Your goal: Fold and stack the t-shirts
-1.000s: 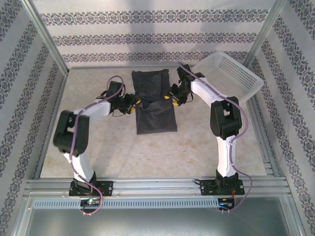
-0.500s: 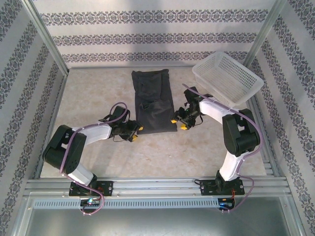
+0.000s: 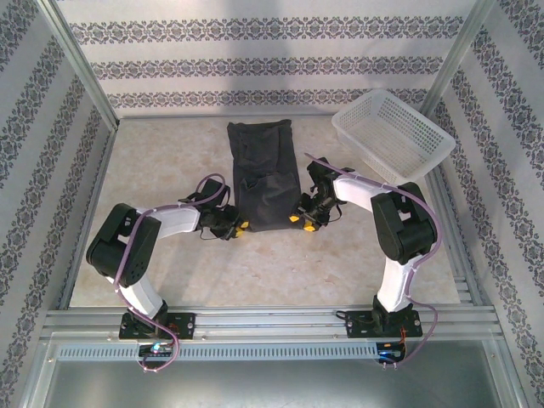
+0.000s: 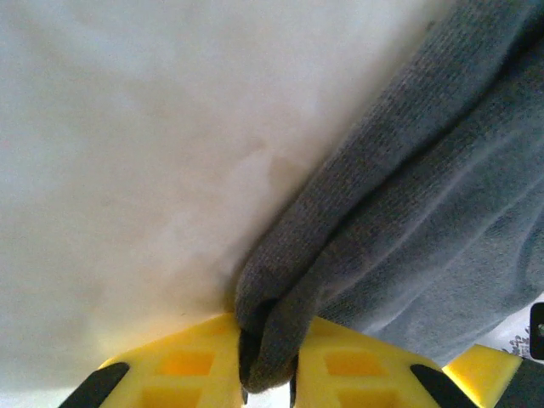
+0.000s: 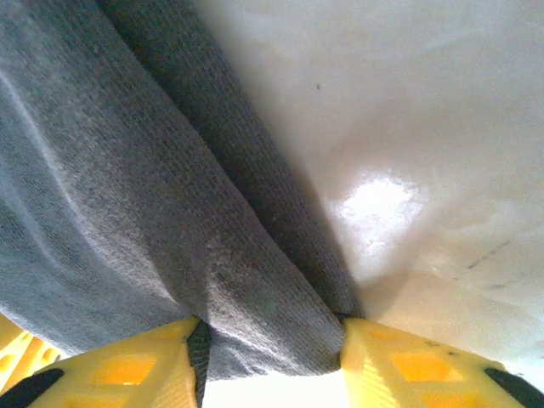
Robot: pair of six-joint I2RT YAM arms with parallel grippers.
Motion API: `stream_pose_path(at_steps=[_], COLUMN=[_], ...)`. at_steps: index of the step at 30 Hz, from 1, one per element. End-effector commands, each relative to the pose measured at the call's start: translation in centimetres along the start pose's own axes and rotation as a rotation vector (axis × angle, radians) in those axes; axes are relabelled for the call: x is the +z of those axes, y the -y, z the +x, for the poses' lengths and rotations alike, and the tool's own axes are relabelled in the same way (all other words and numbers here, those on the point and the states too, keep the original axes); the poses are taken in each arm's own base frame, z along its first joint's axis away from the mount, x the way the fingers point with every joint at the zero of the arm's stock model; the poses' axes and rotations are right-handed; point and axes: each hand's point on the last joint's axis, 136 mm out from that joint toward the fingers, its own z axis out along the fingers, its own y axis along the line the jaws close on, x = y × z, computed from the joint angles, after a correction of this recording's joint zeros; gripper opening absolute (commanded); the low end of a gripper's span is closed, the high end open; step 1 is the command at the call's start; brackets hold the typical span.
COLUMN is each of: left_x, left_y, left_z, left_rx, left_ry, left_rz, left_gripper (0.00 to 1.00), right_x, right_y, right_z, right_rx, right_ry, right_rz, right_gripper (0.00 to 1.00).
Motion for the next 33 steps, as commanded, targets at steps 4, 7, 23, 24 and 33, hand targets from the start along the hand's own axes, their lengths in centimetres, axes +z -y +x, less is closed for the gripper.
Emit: stream_pose_path(at_steps=[4, 7, 23, 24, 33], left_x=[0.1, 0.1, -3.7, -4.7, -10.7], left_y=[1.9, 1.4, 5.1, 6.4, 11.9], left_z=[-0.7, -0.8, -1.7, -2.1, -2.5], left_rx=[0.05, 0.044, 0.027, 0.032, 0.088], left_ry=[0.049, 0.053, 0.103, 0.115, 0.145], left_rz=[0.055, 0.05, 0.173, 0.208, 0.322], left_gripper=[0.16, 0.14, 0.0, 0.0, 0.0], right_x=[-1.8, -1.0, -3.5, -5.0, -12.0], right_y=[1.4, 1.9, -3.7, -5.0, -10.1], right_z=[0.6, 0.8, -3.7, -4.4, -5.4], right_rx=[-0.016, -0.017, -0.029, -0.053, -0.099], right_ry=[0.047, 0.024, 0.135, 0.162, 0.243], right_rz=[0.078, 0.089, -0.021, -0.039, -0.159], right_gripper=[0.52, 0.52, 0.0, 0.0, 0.0])
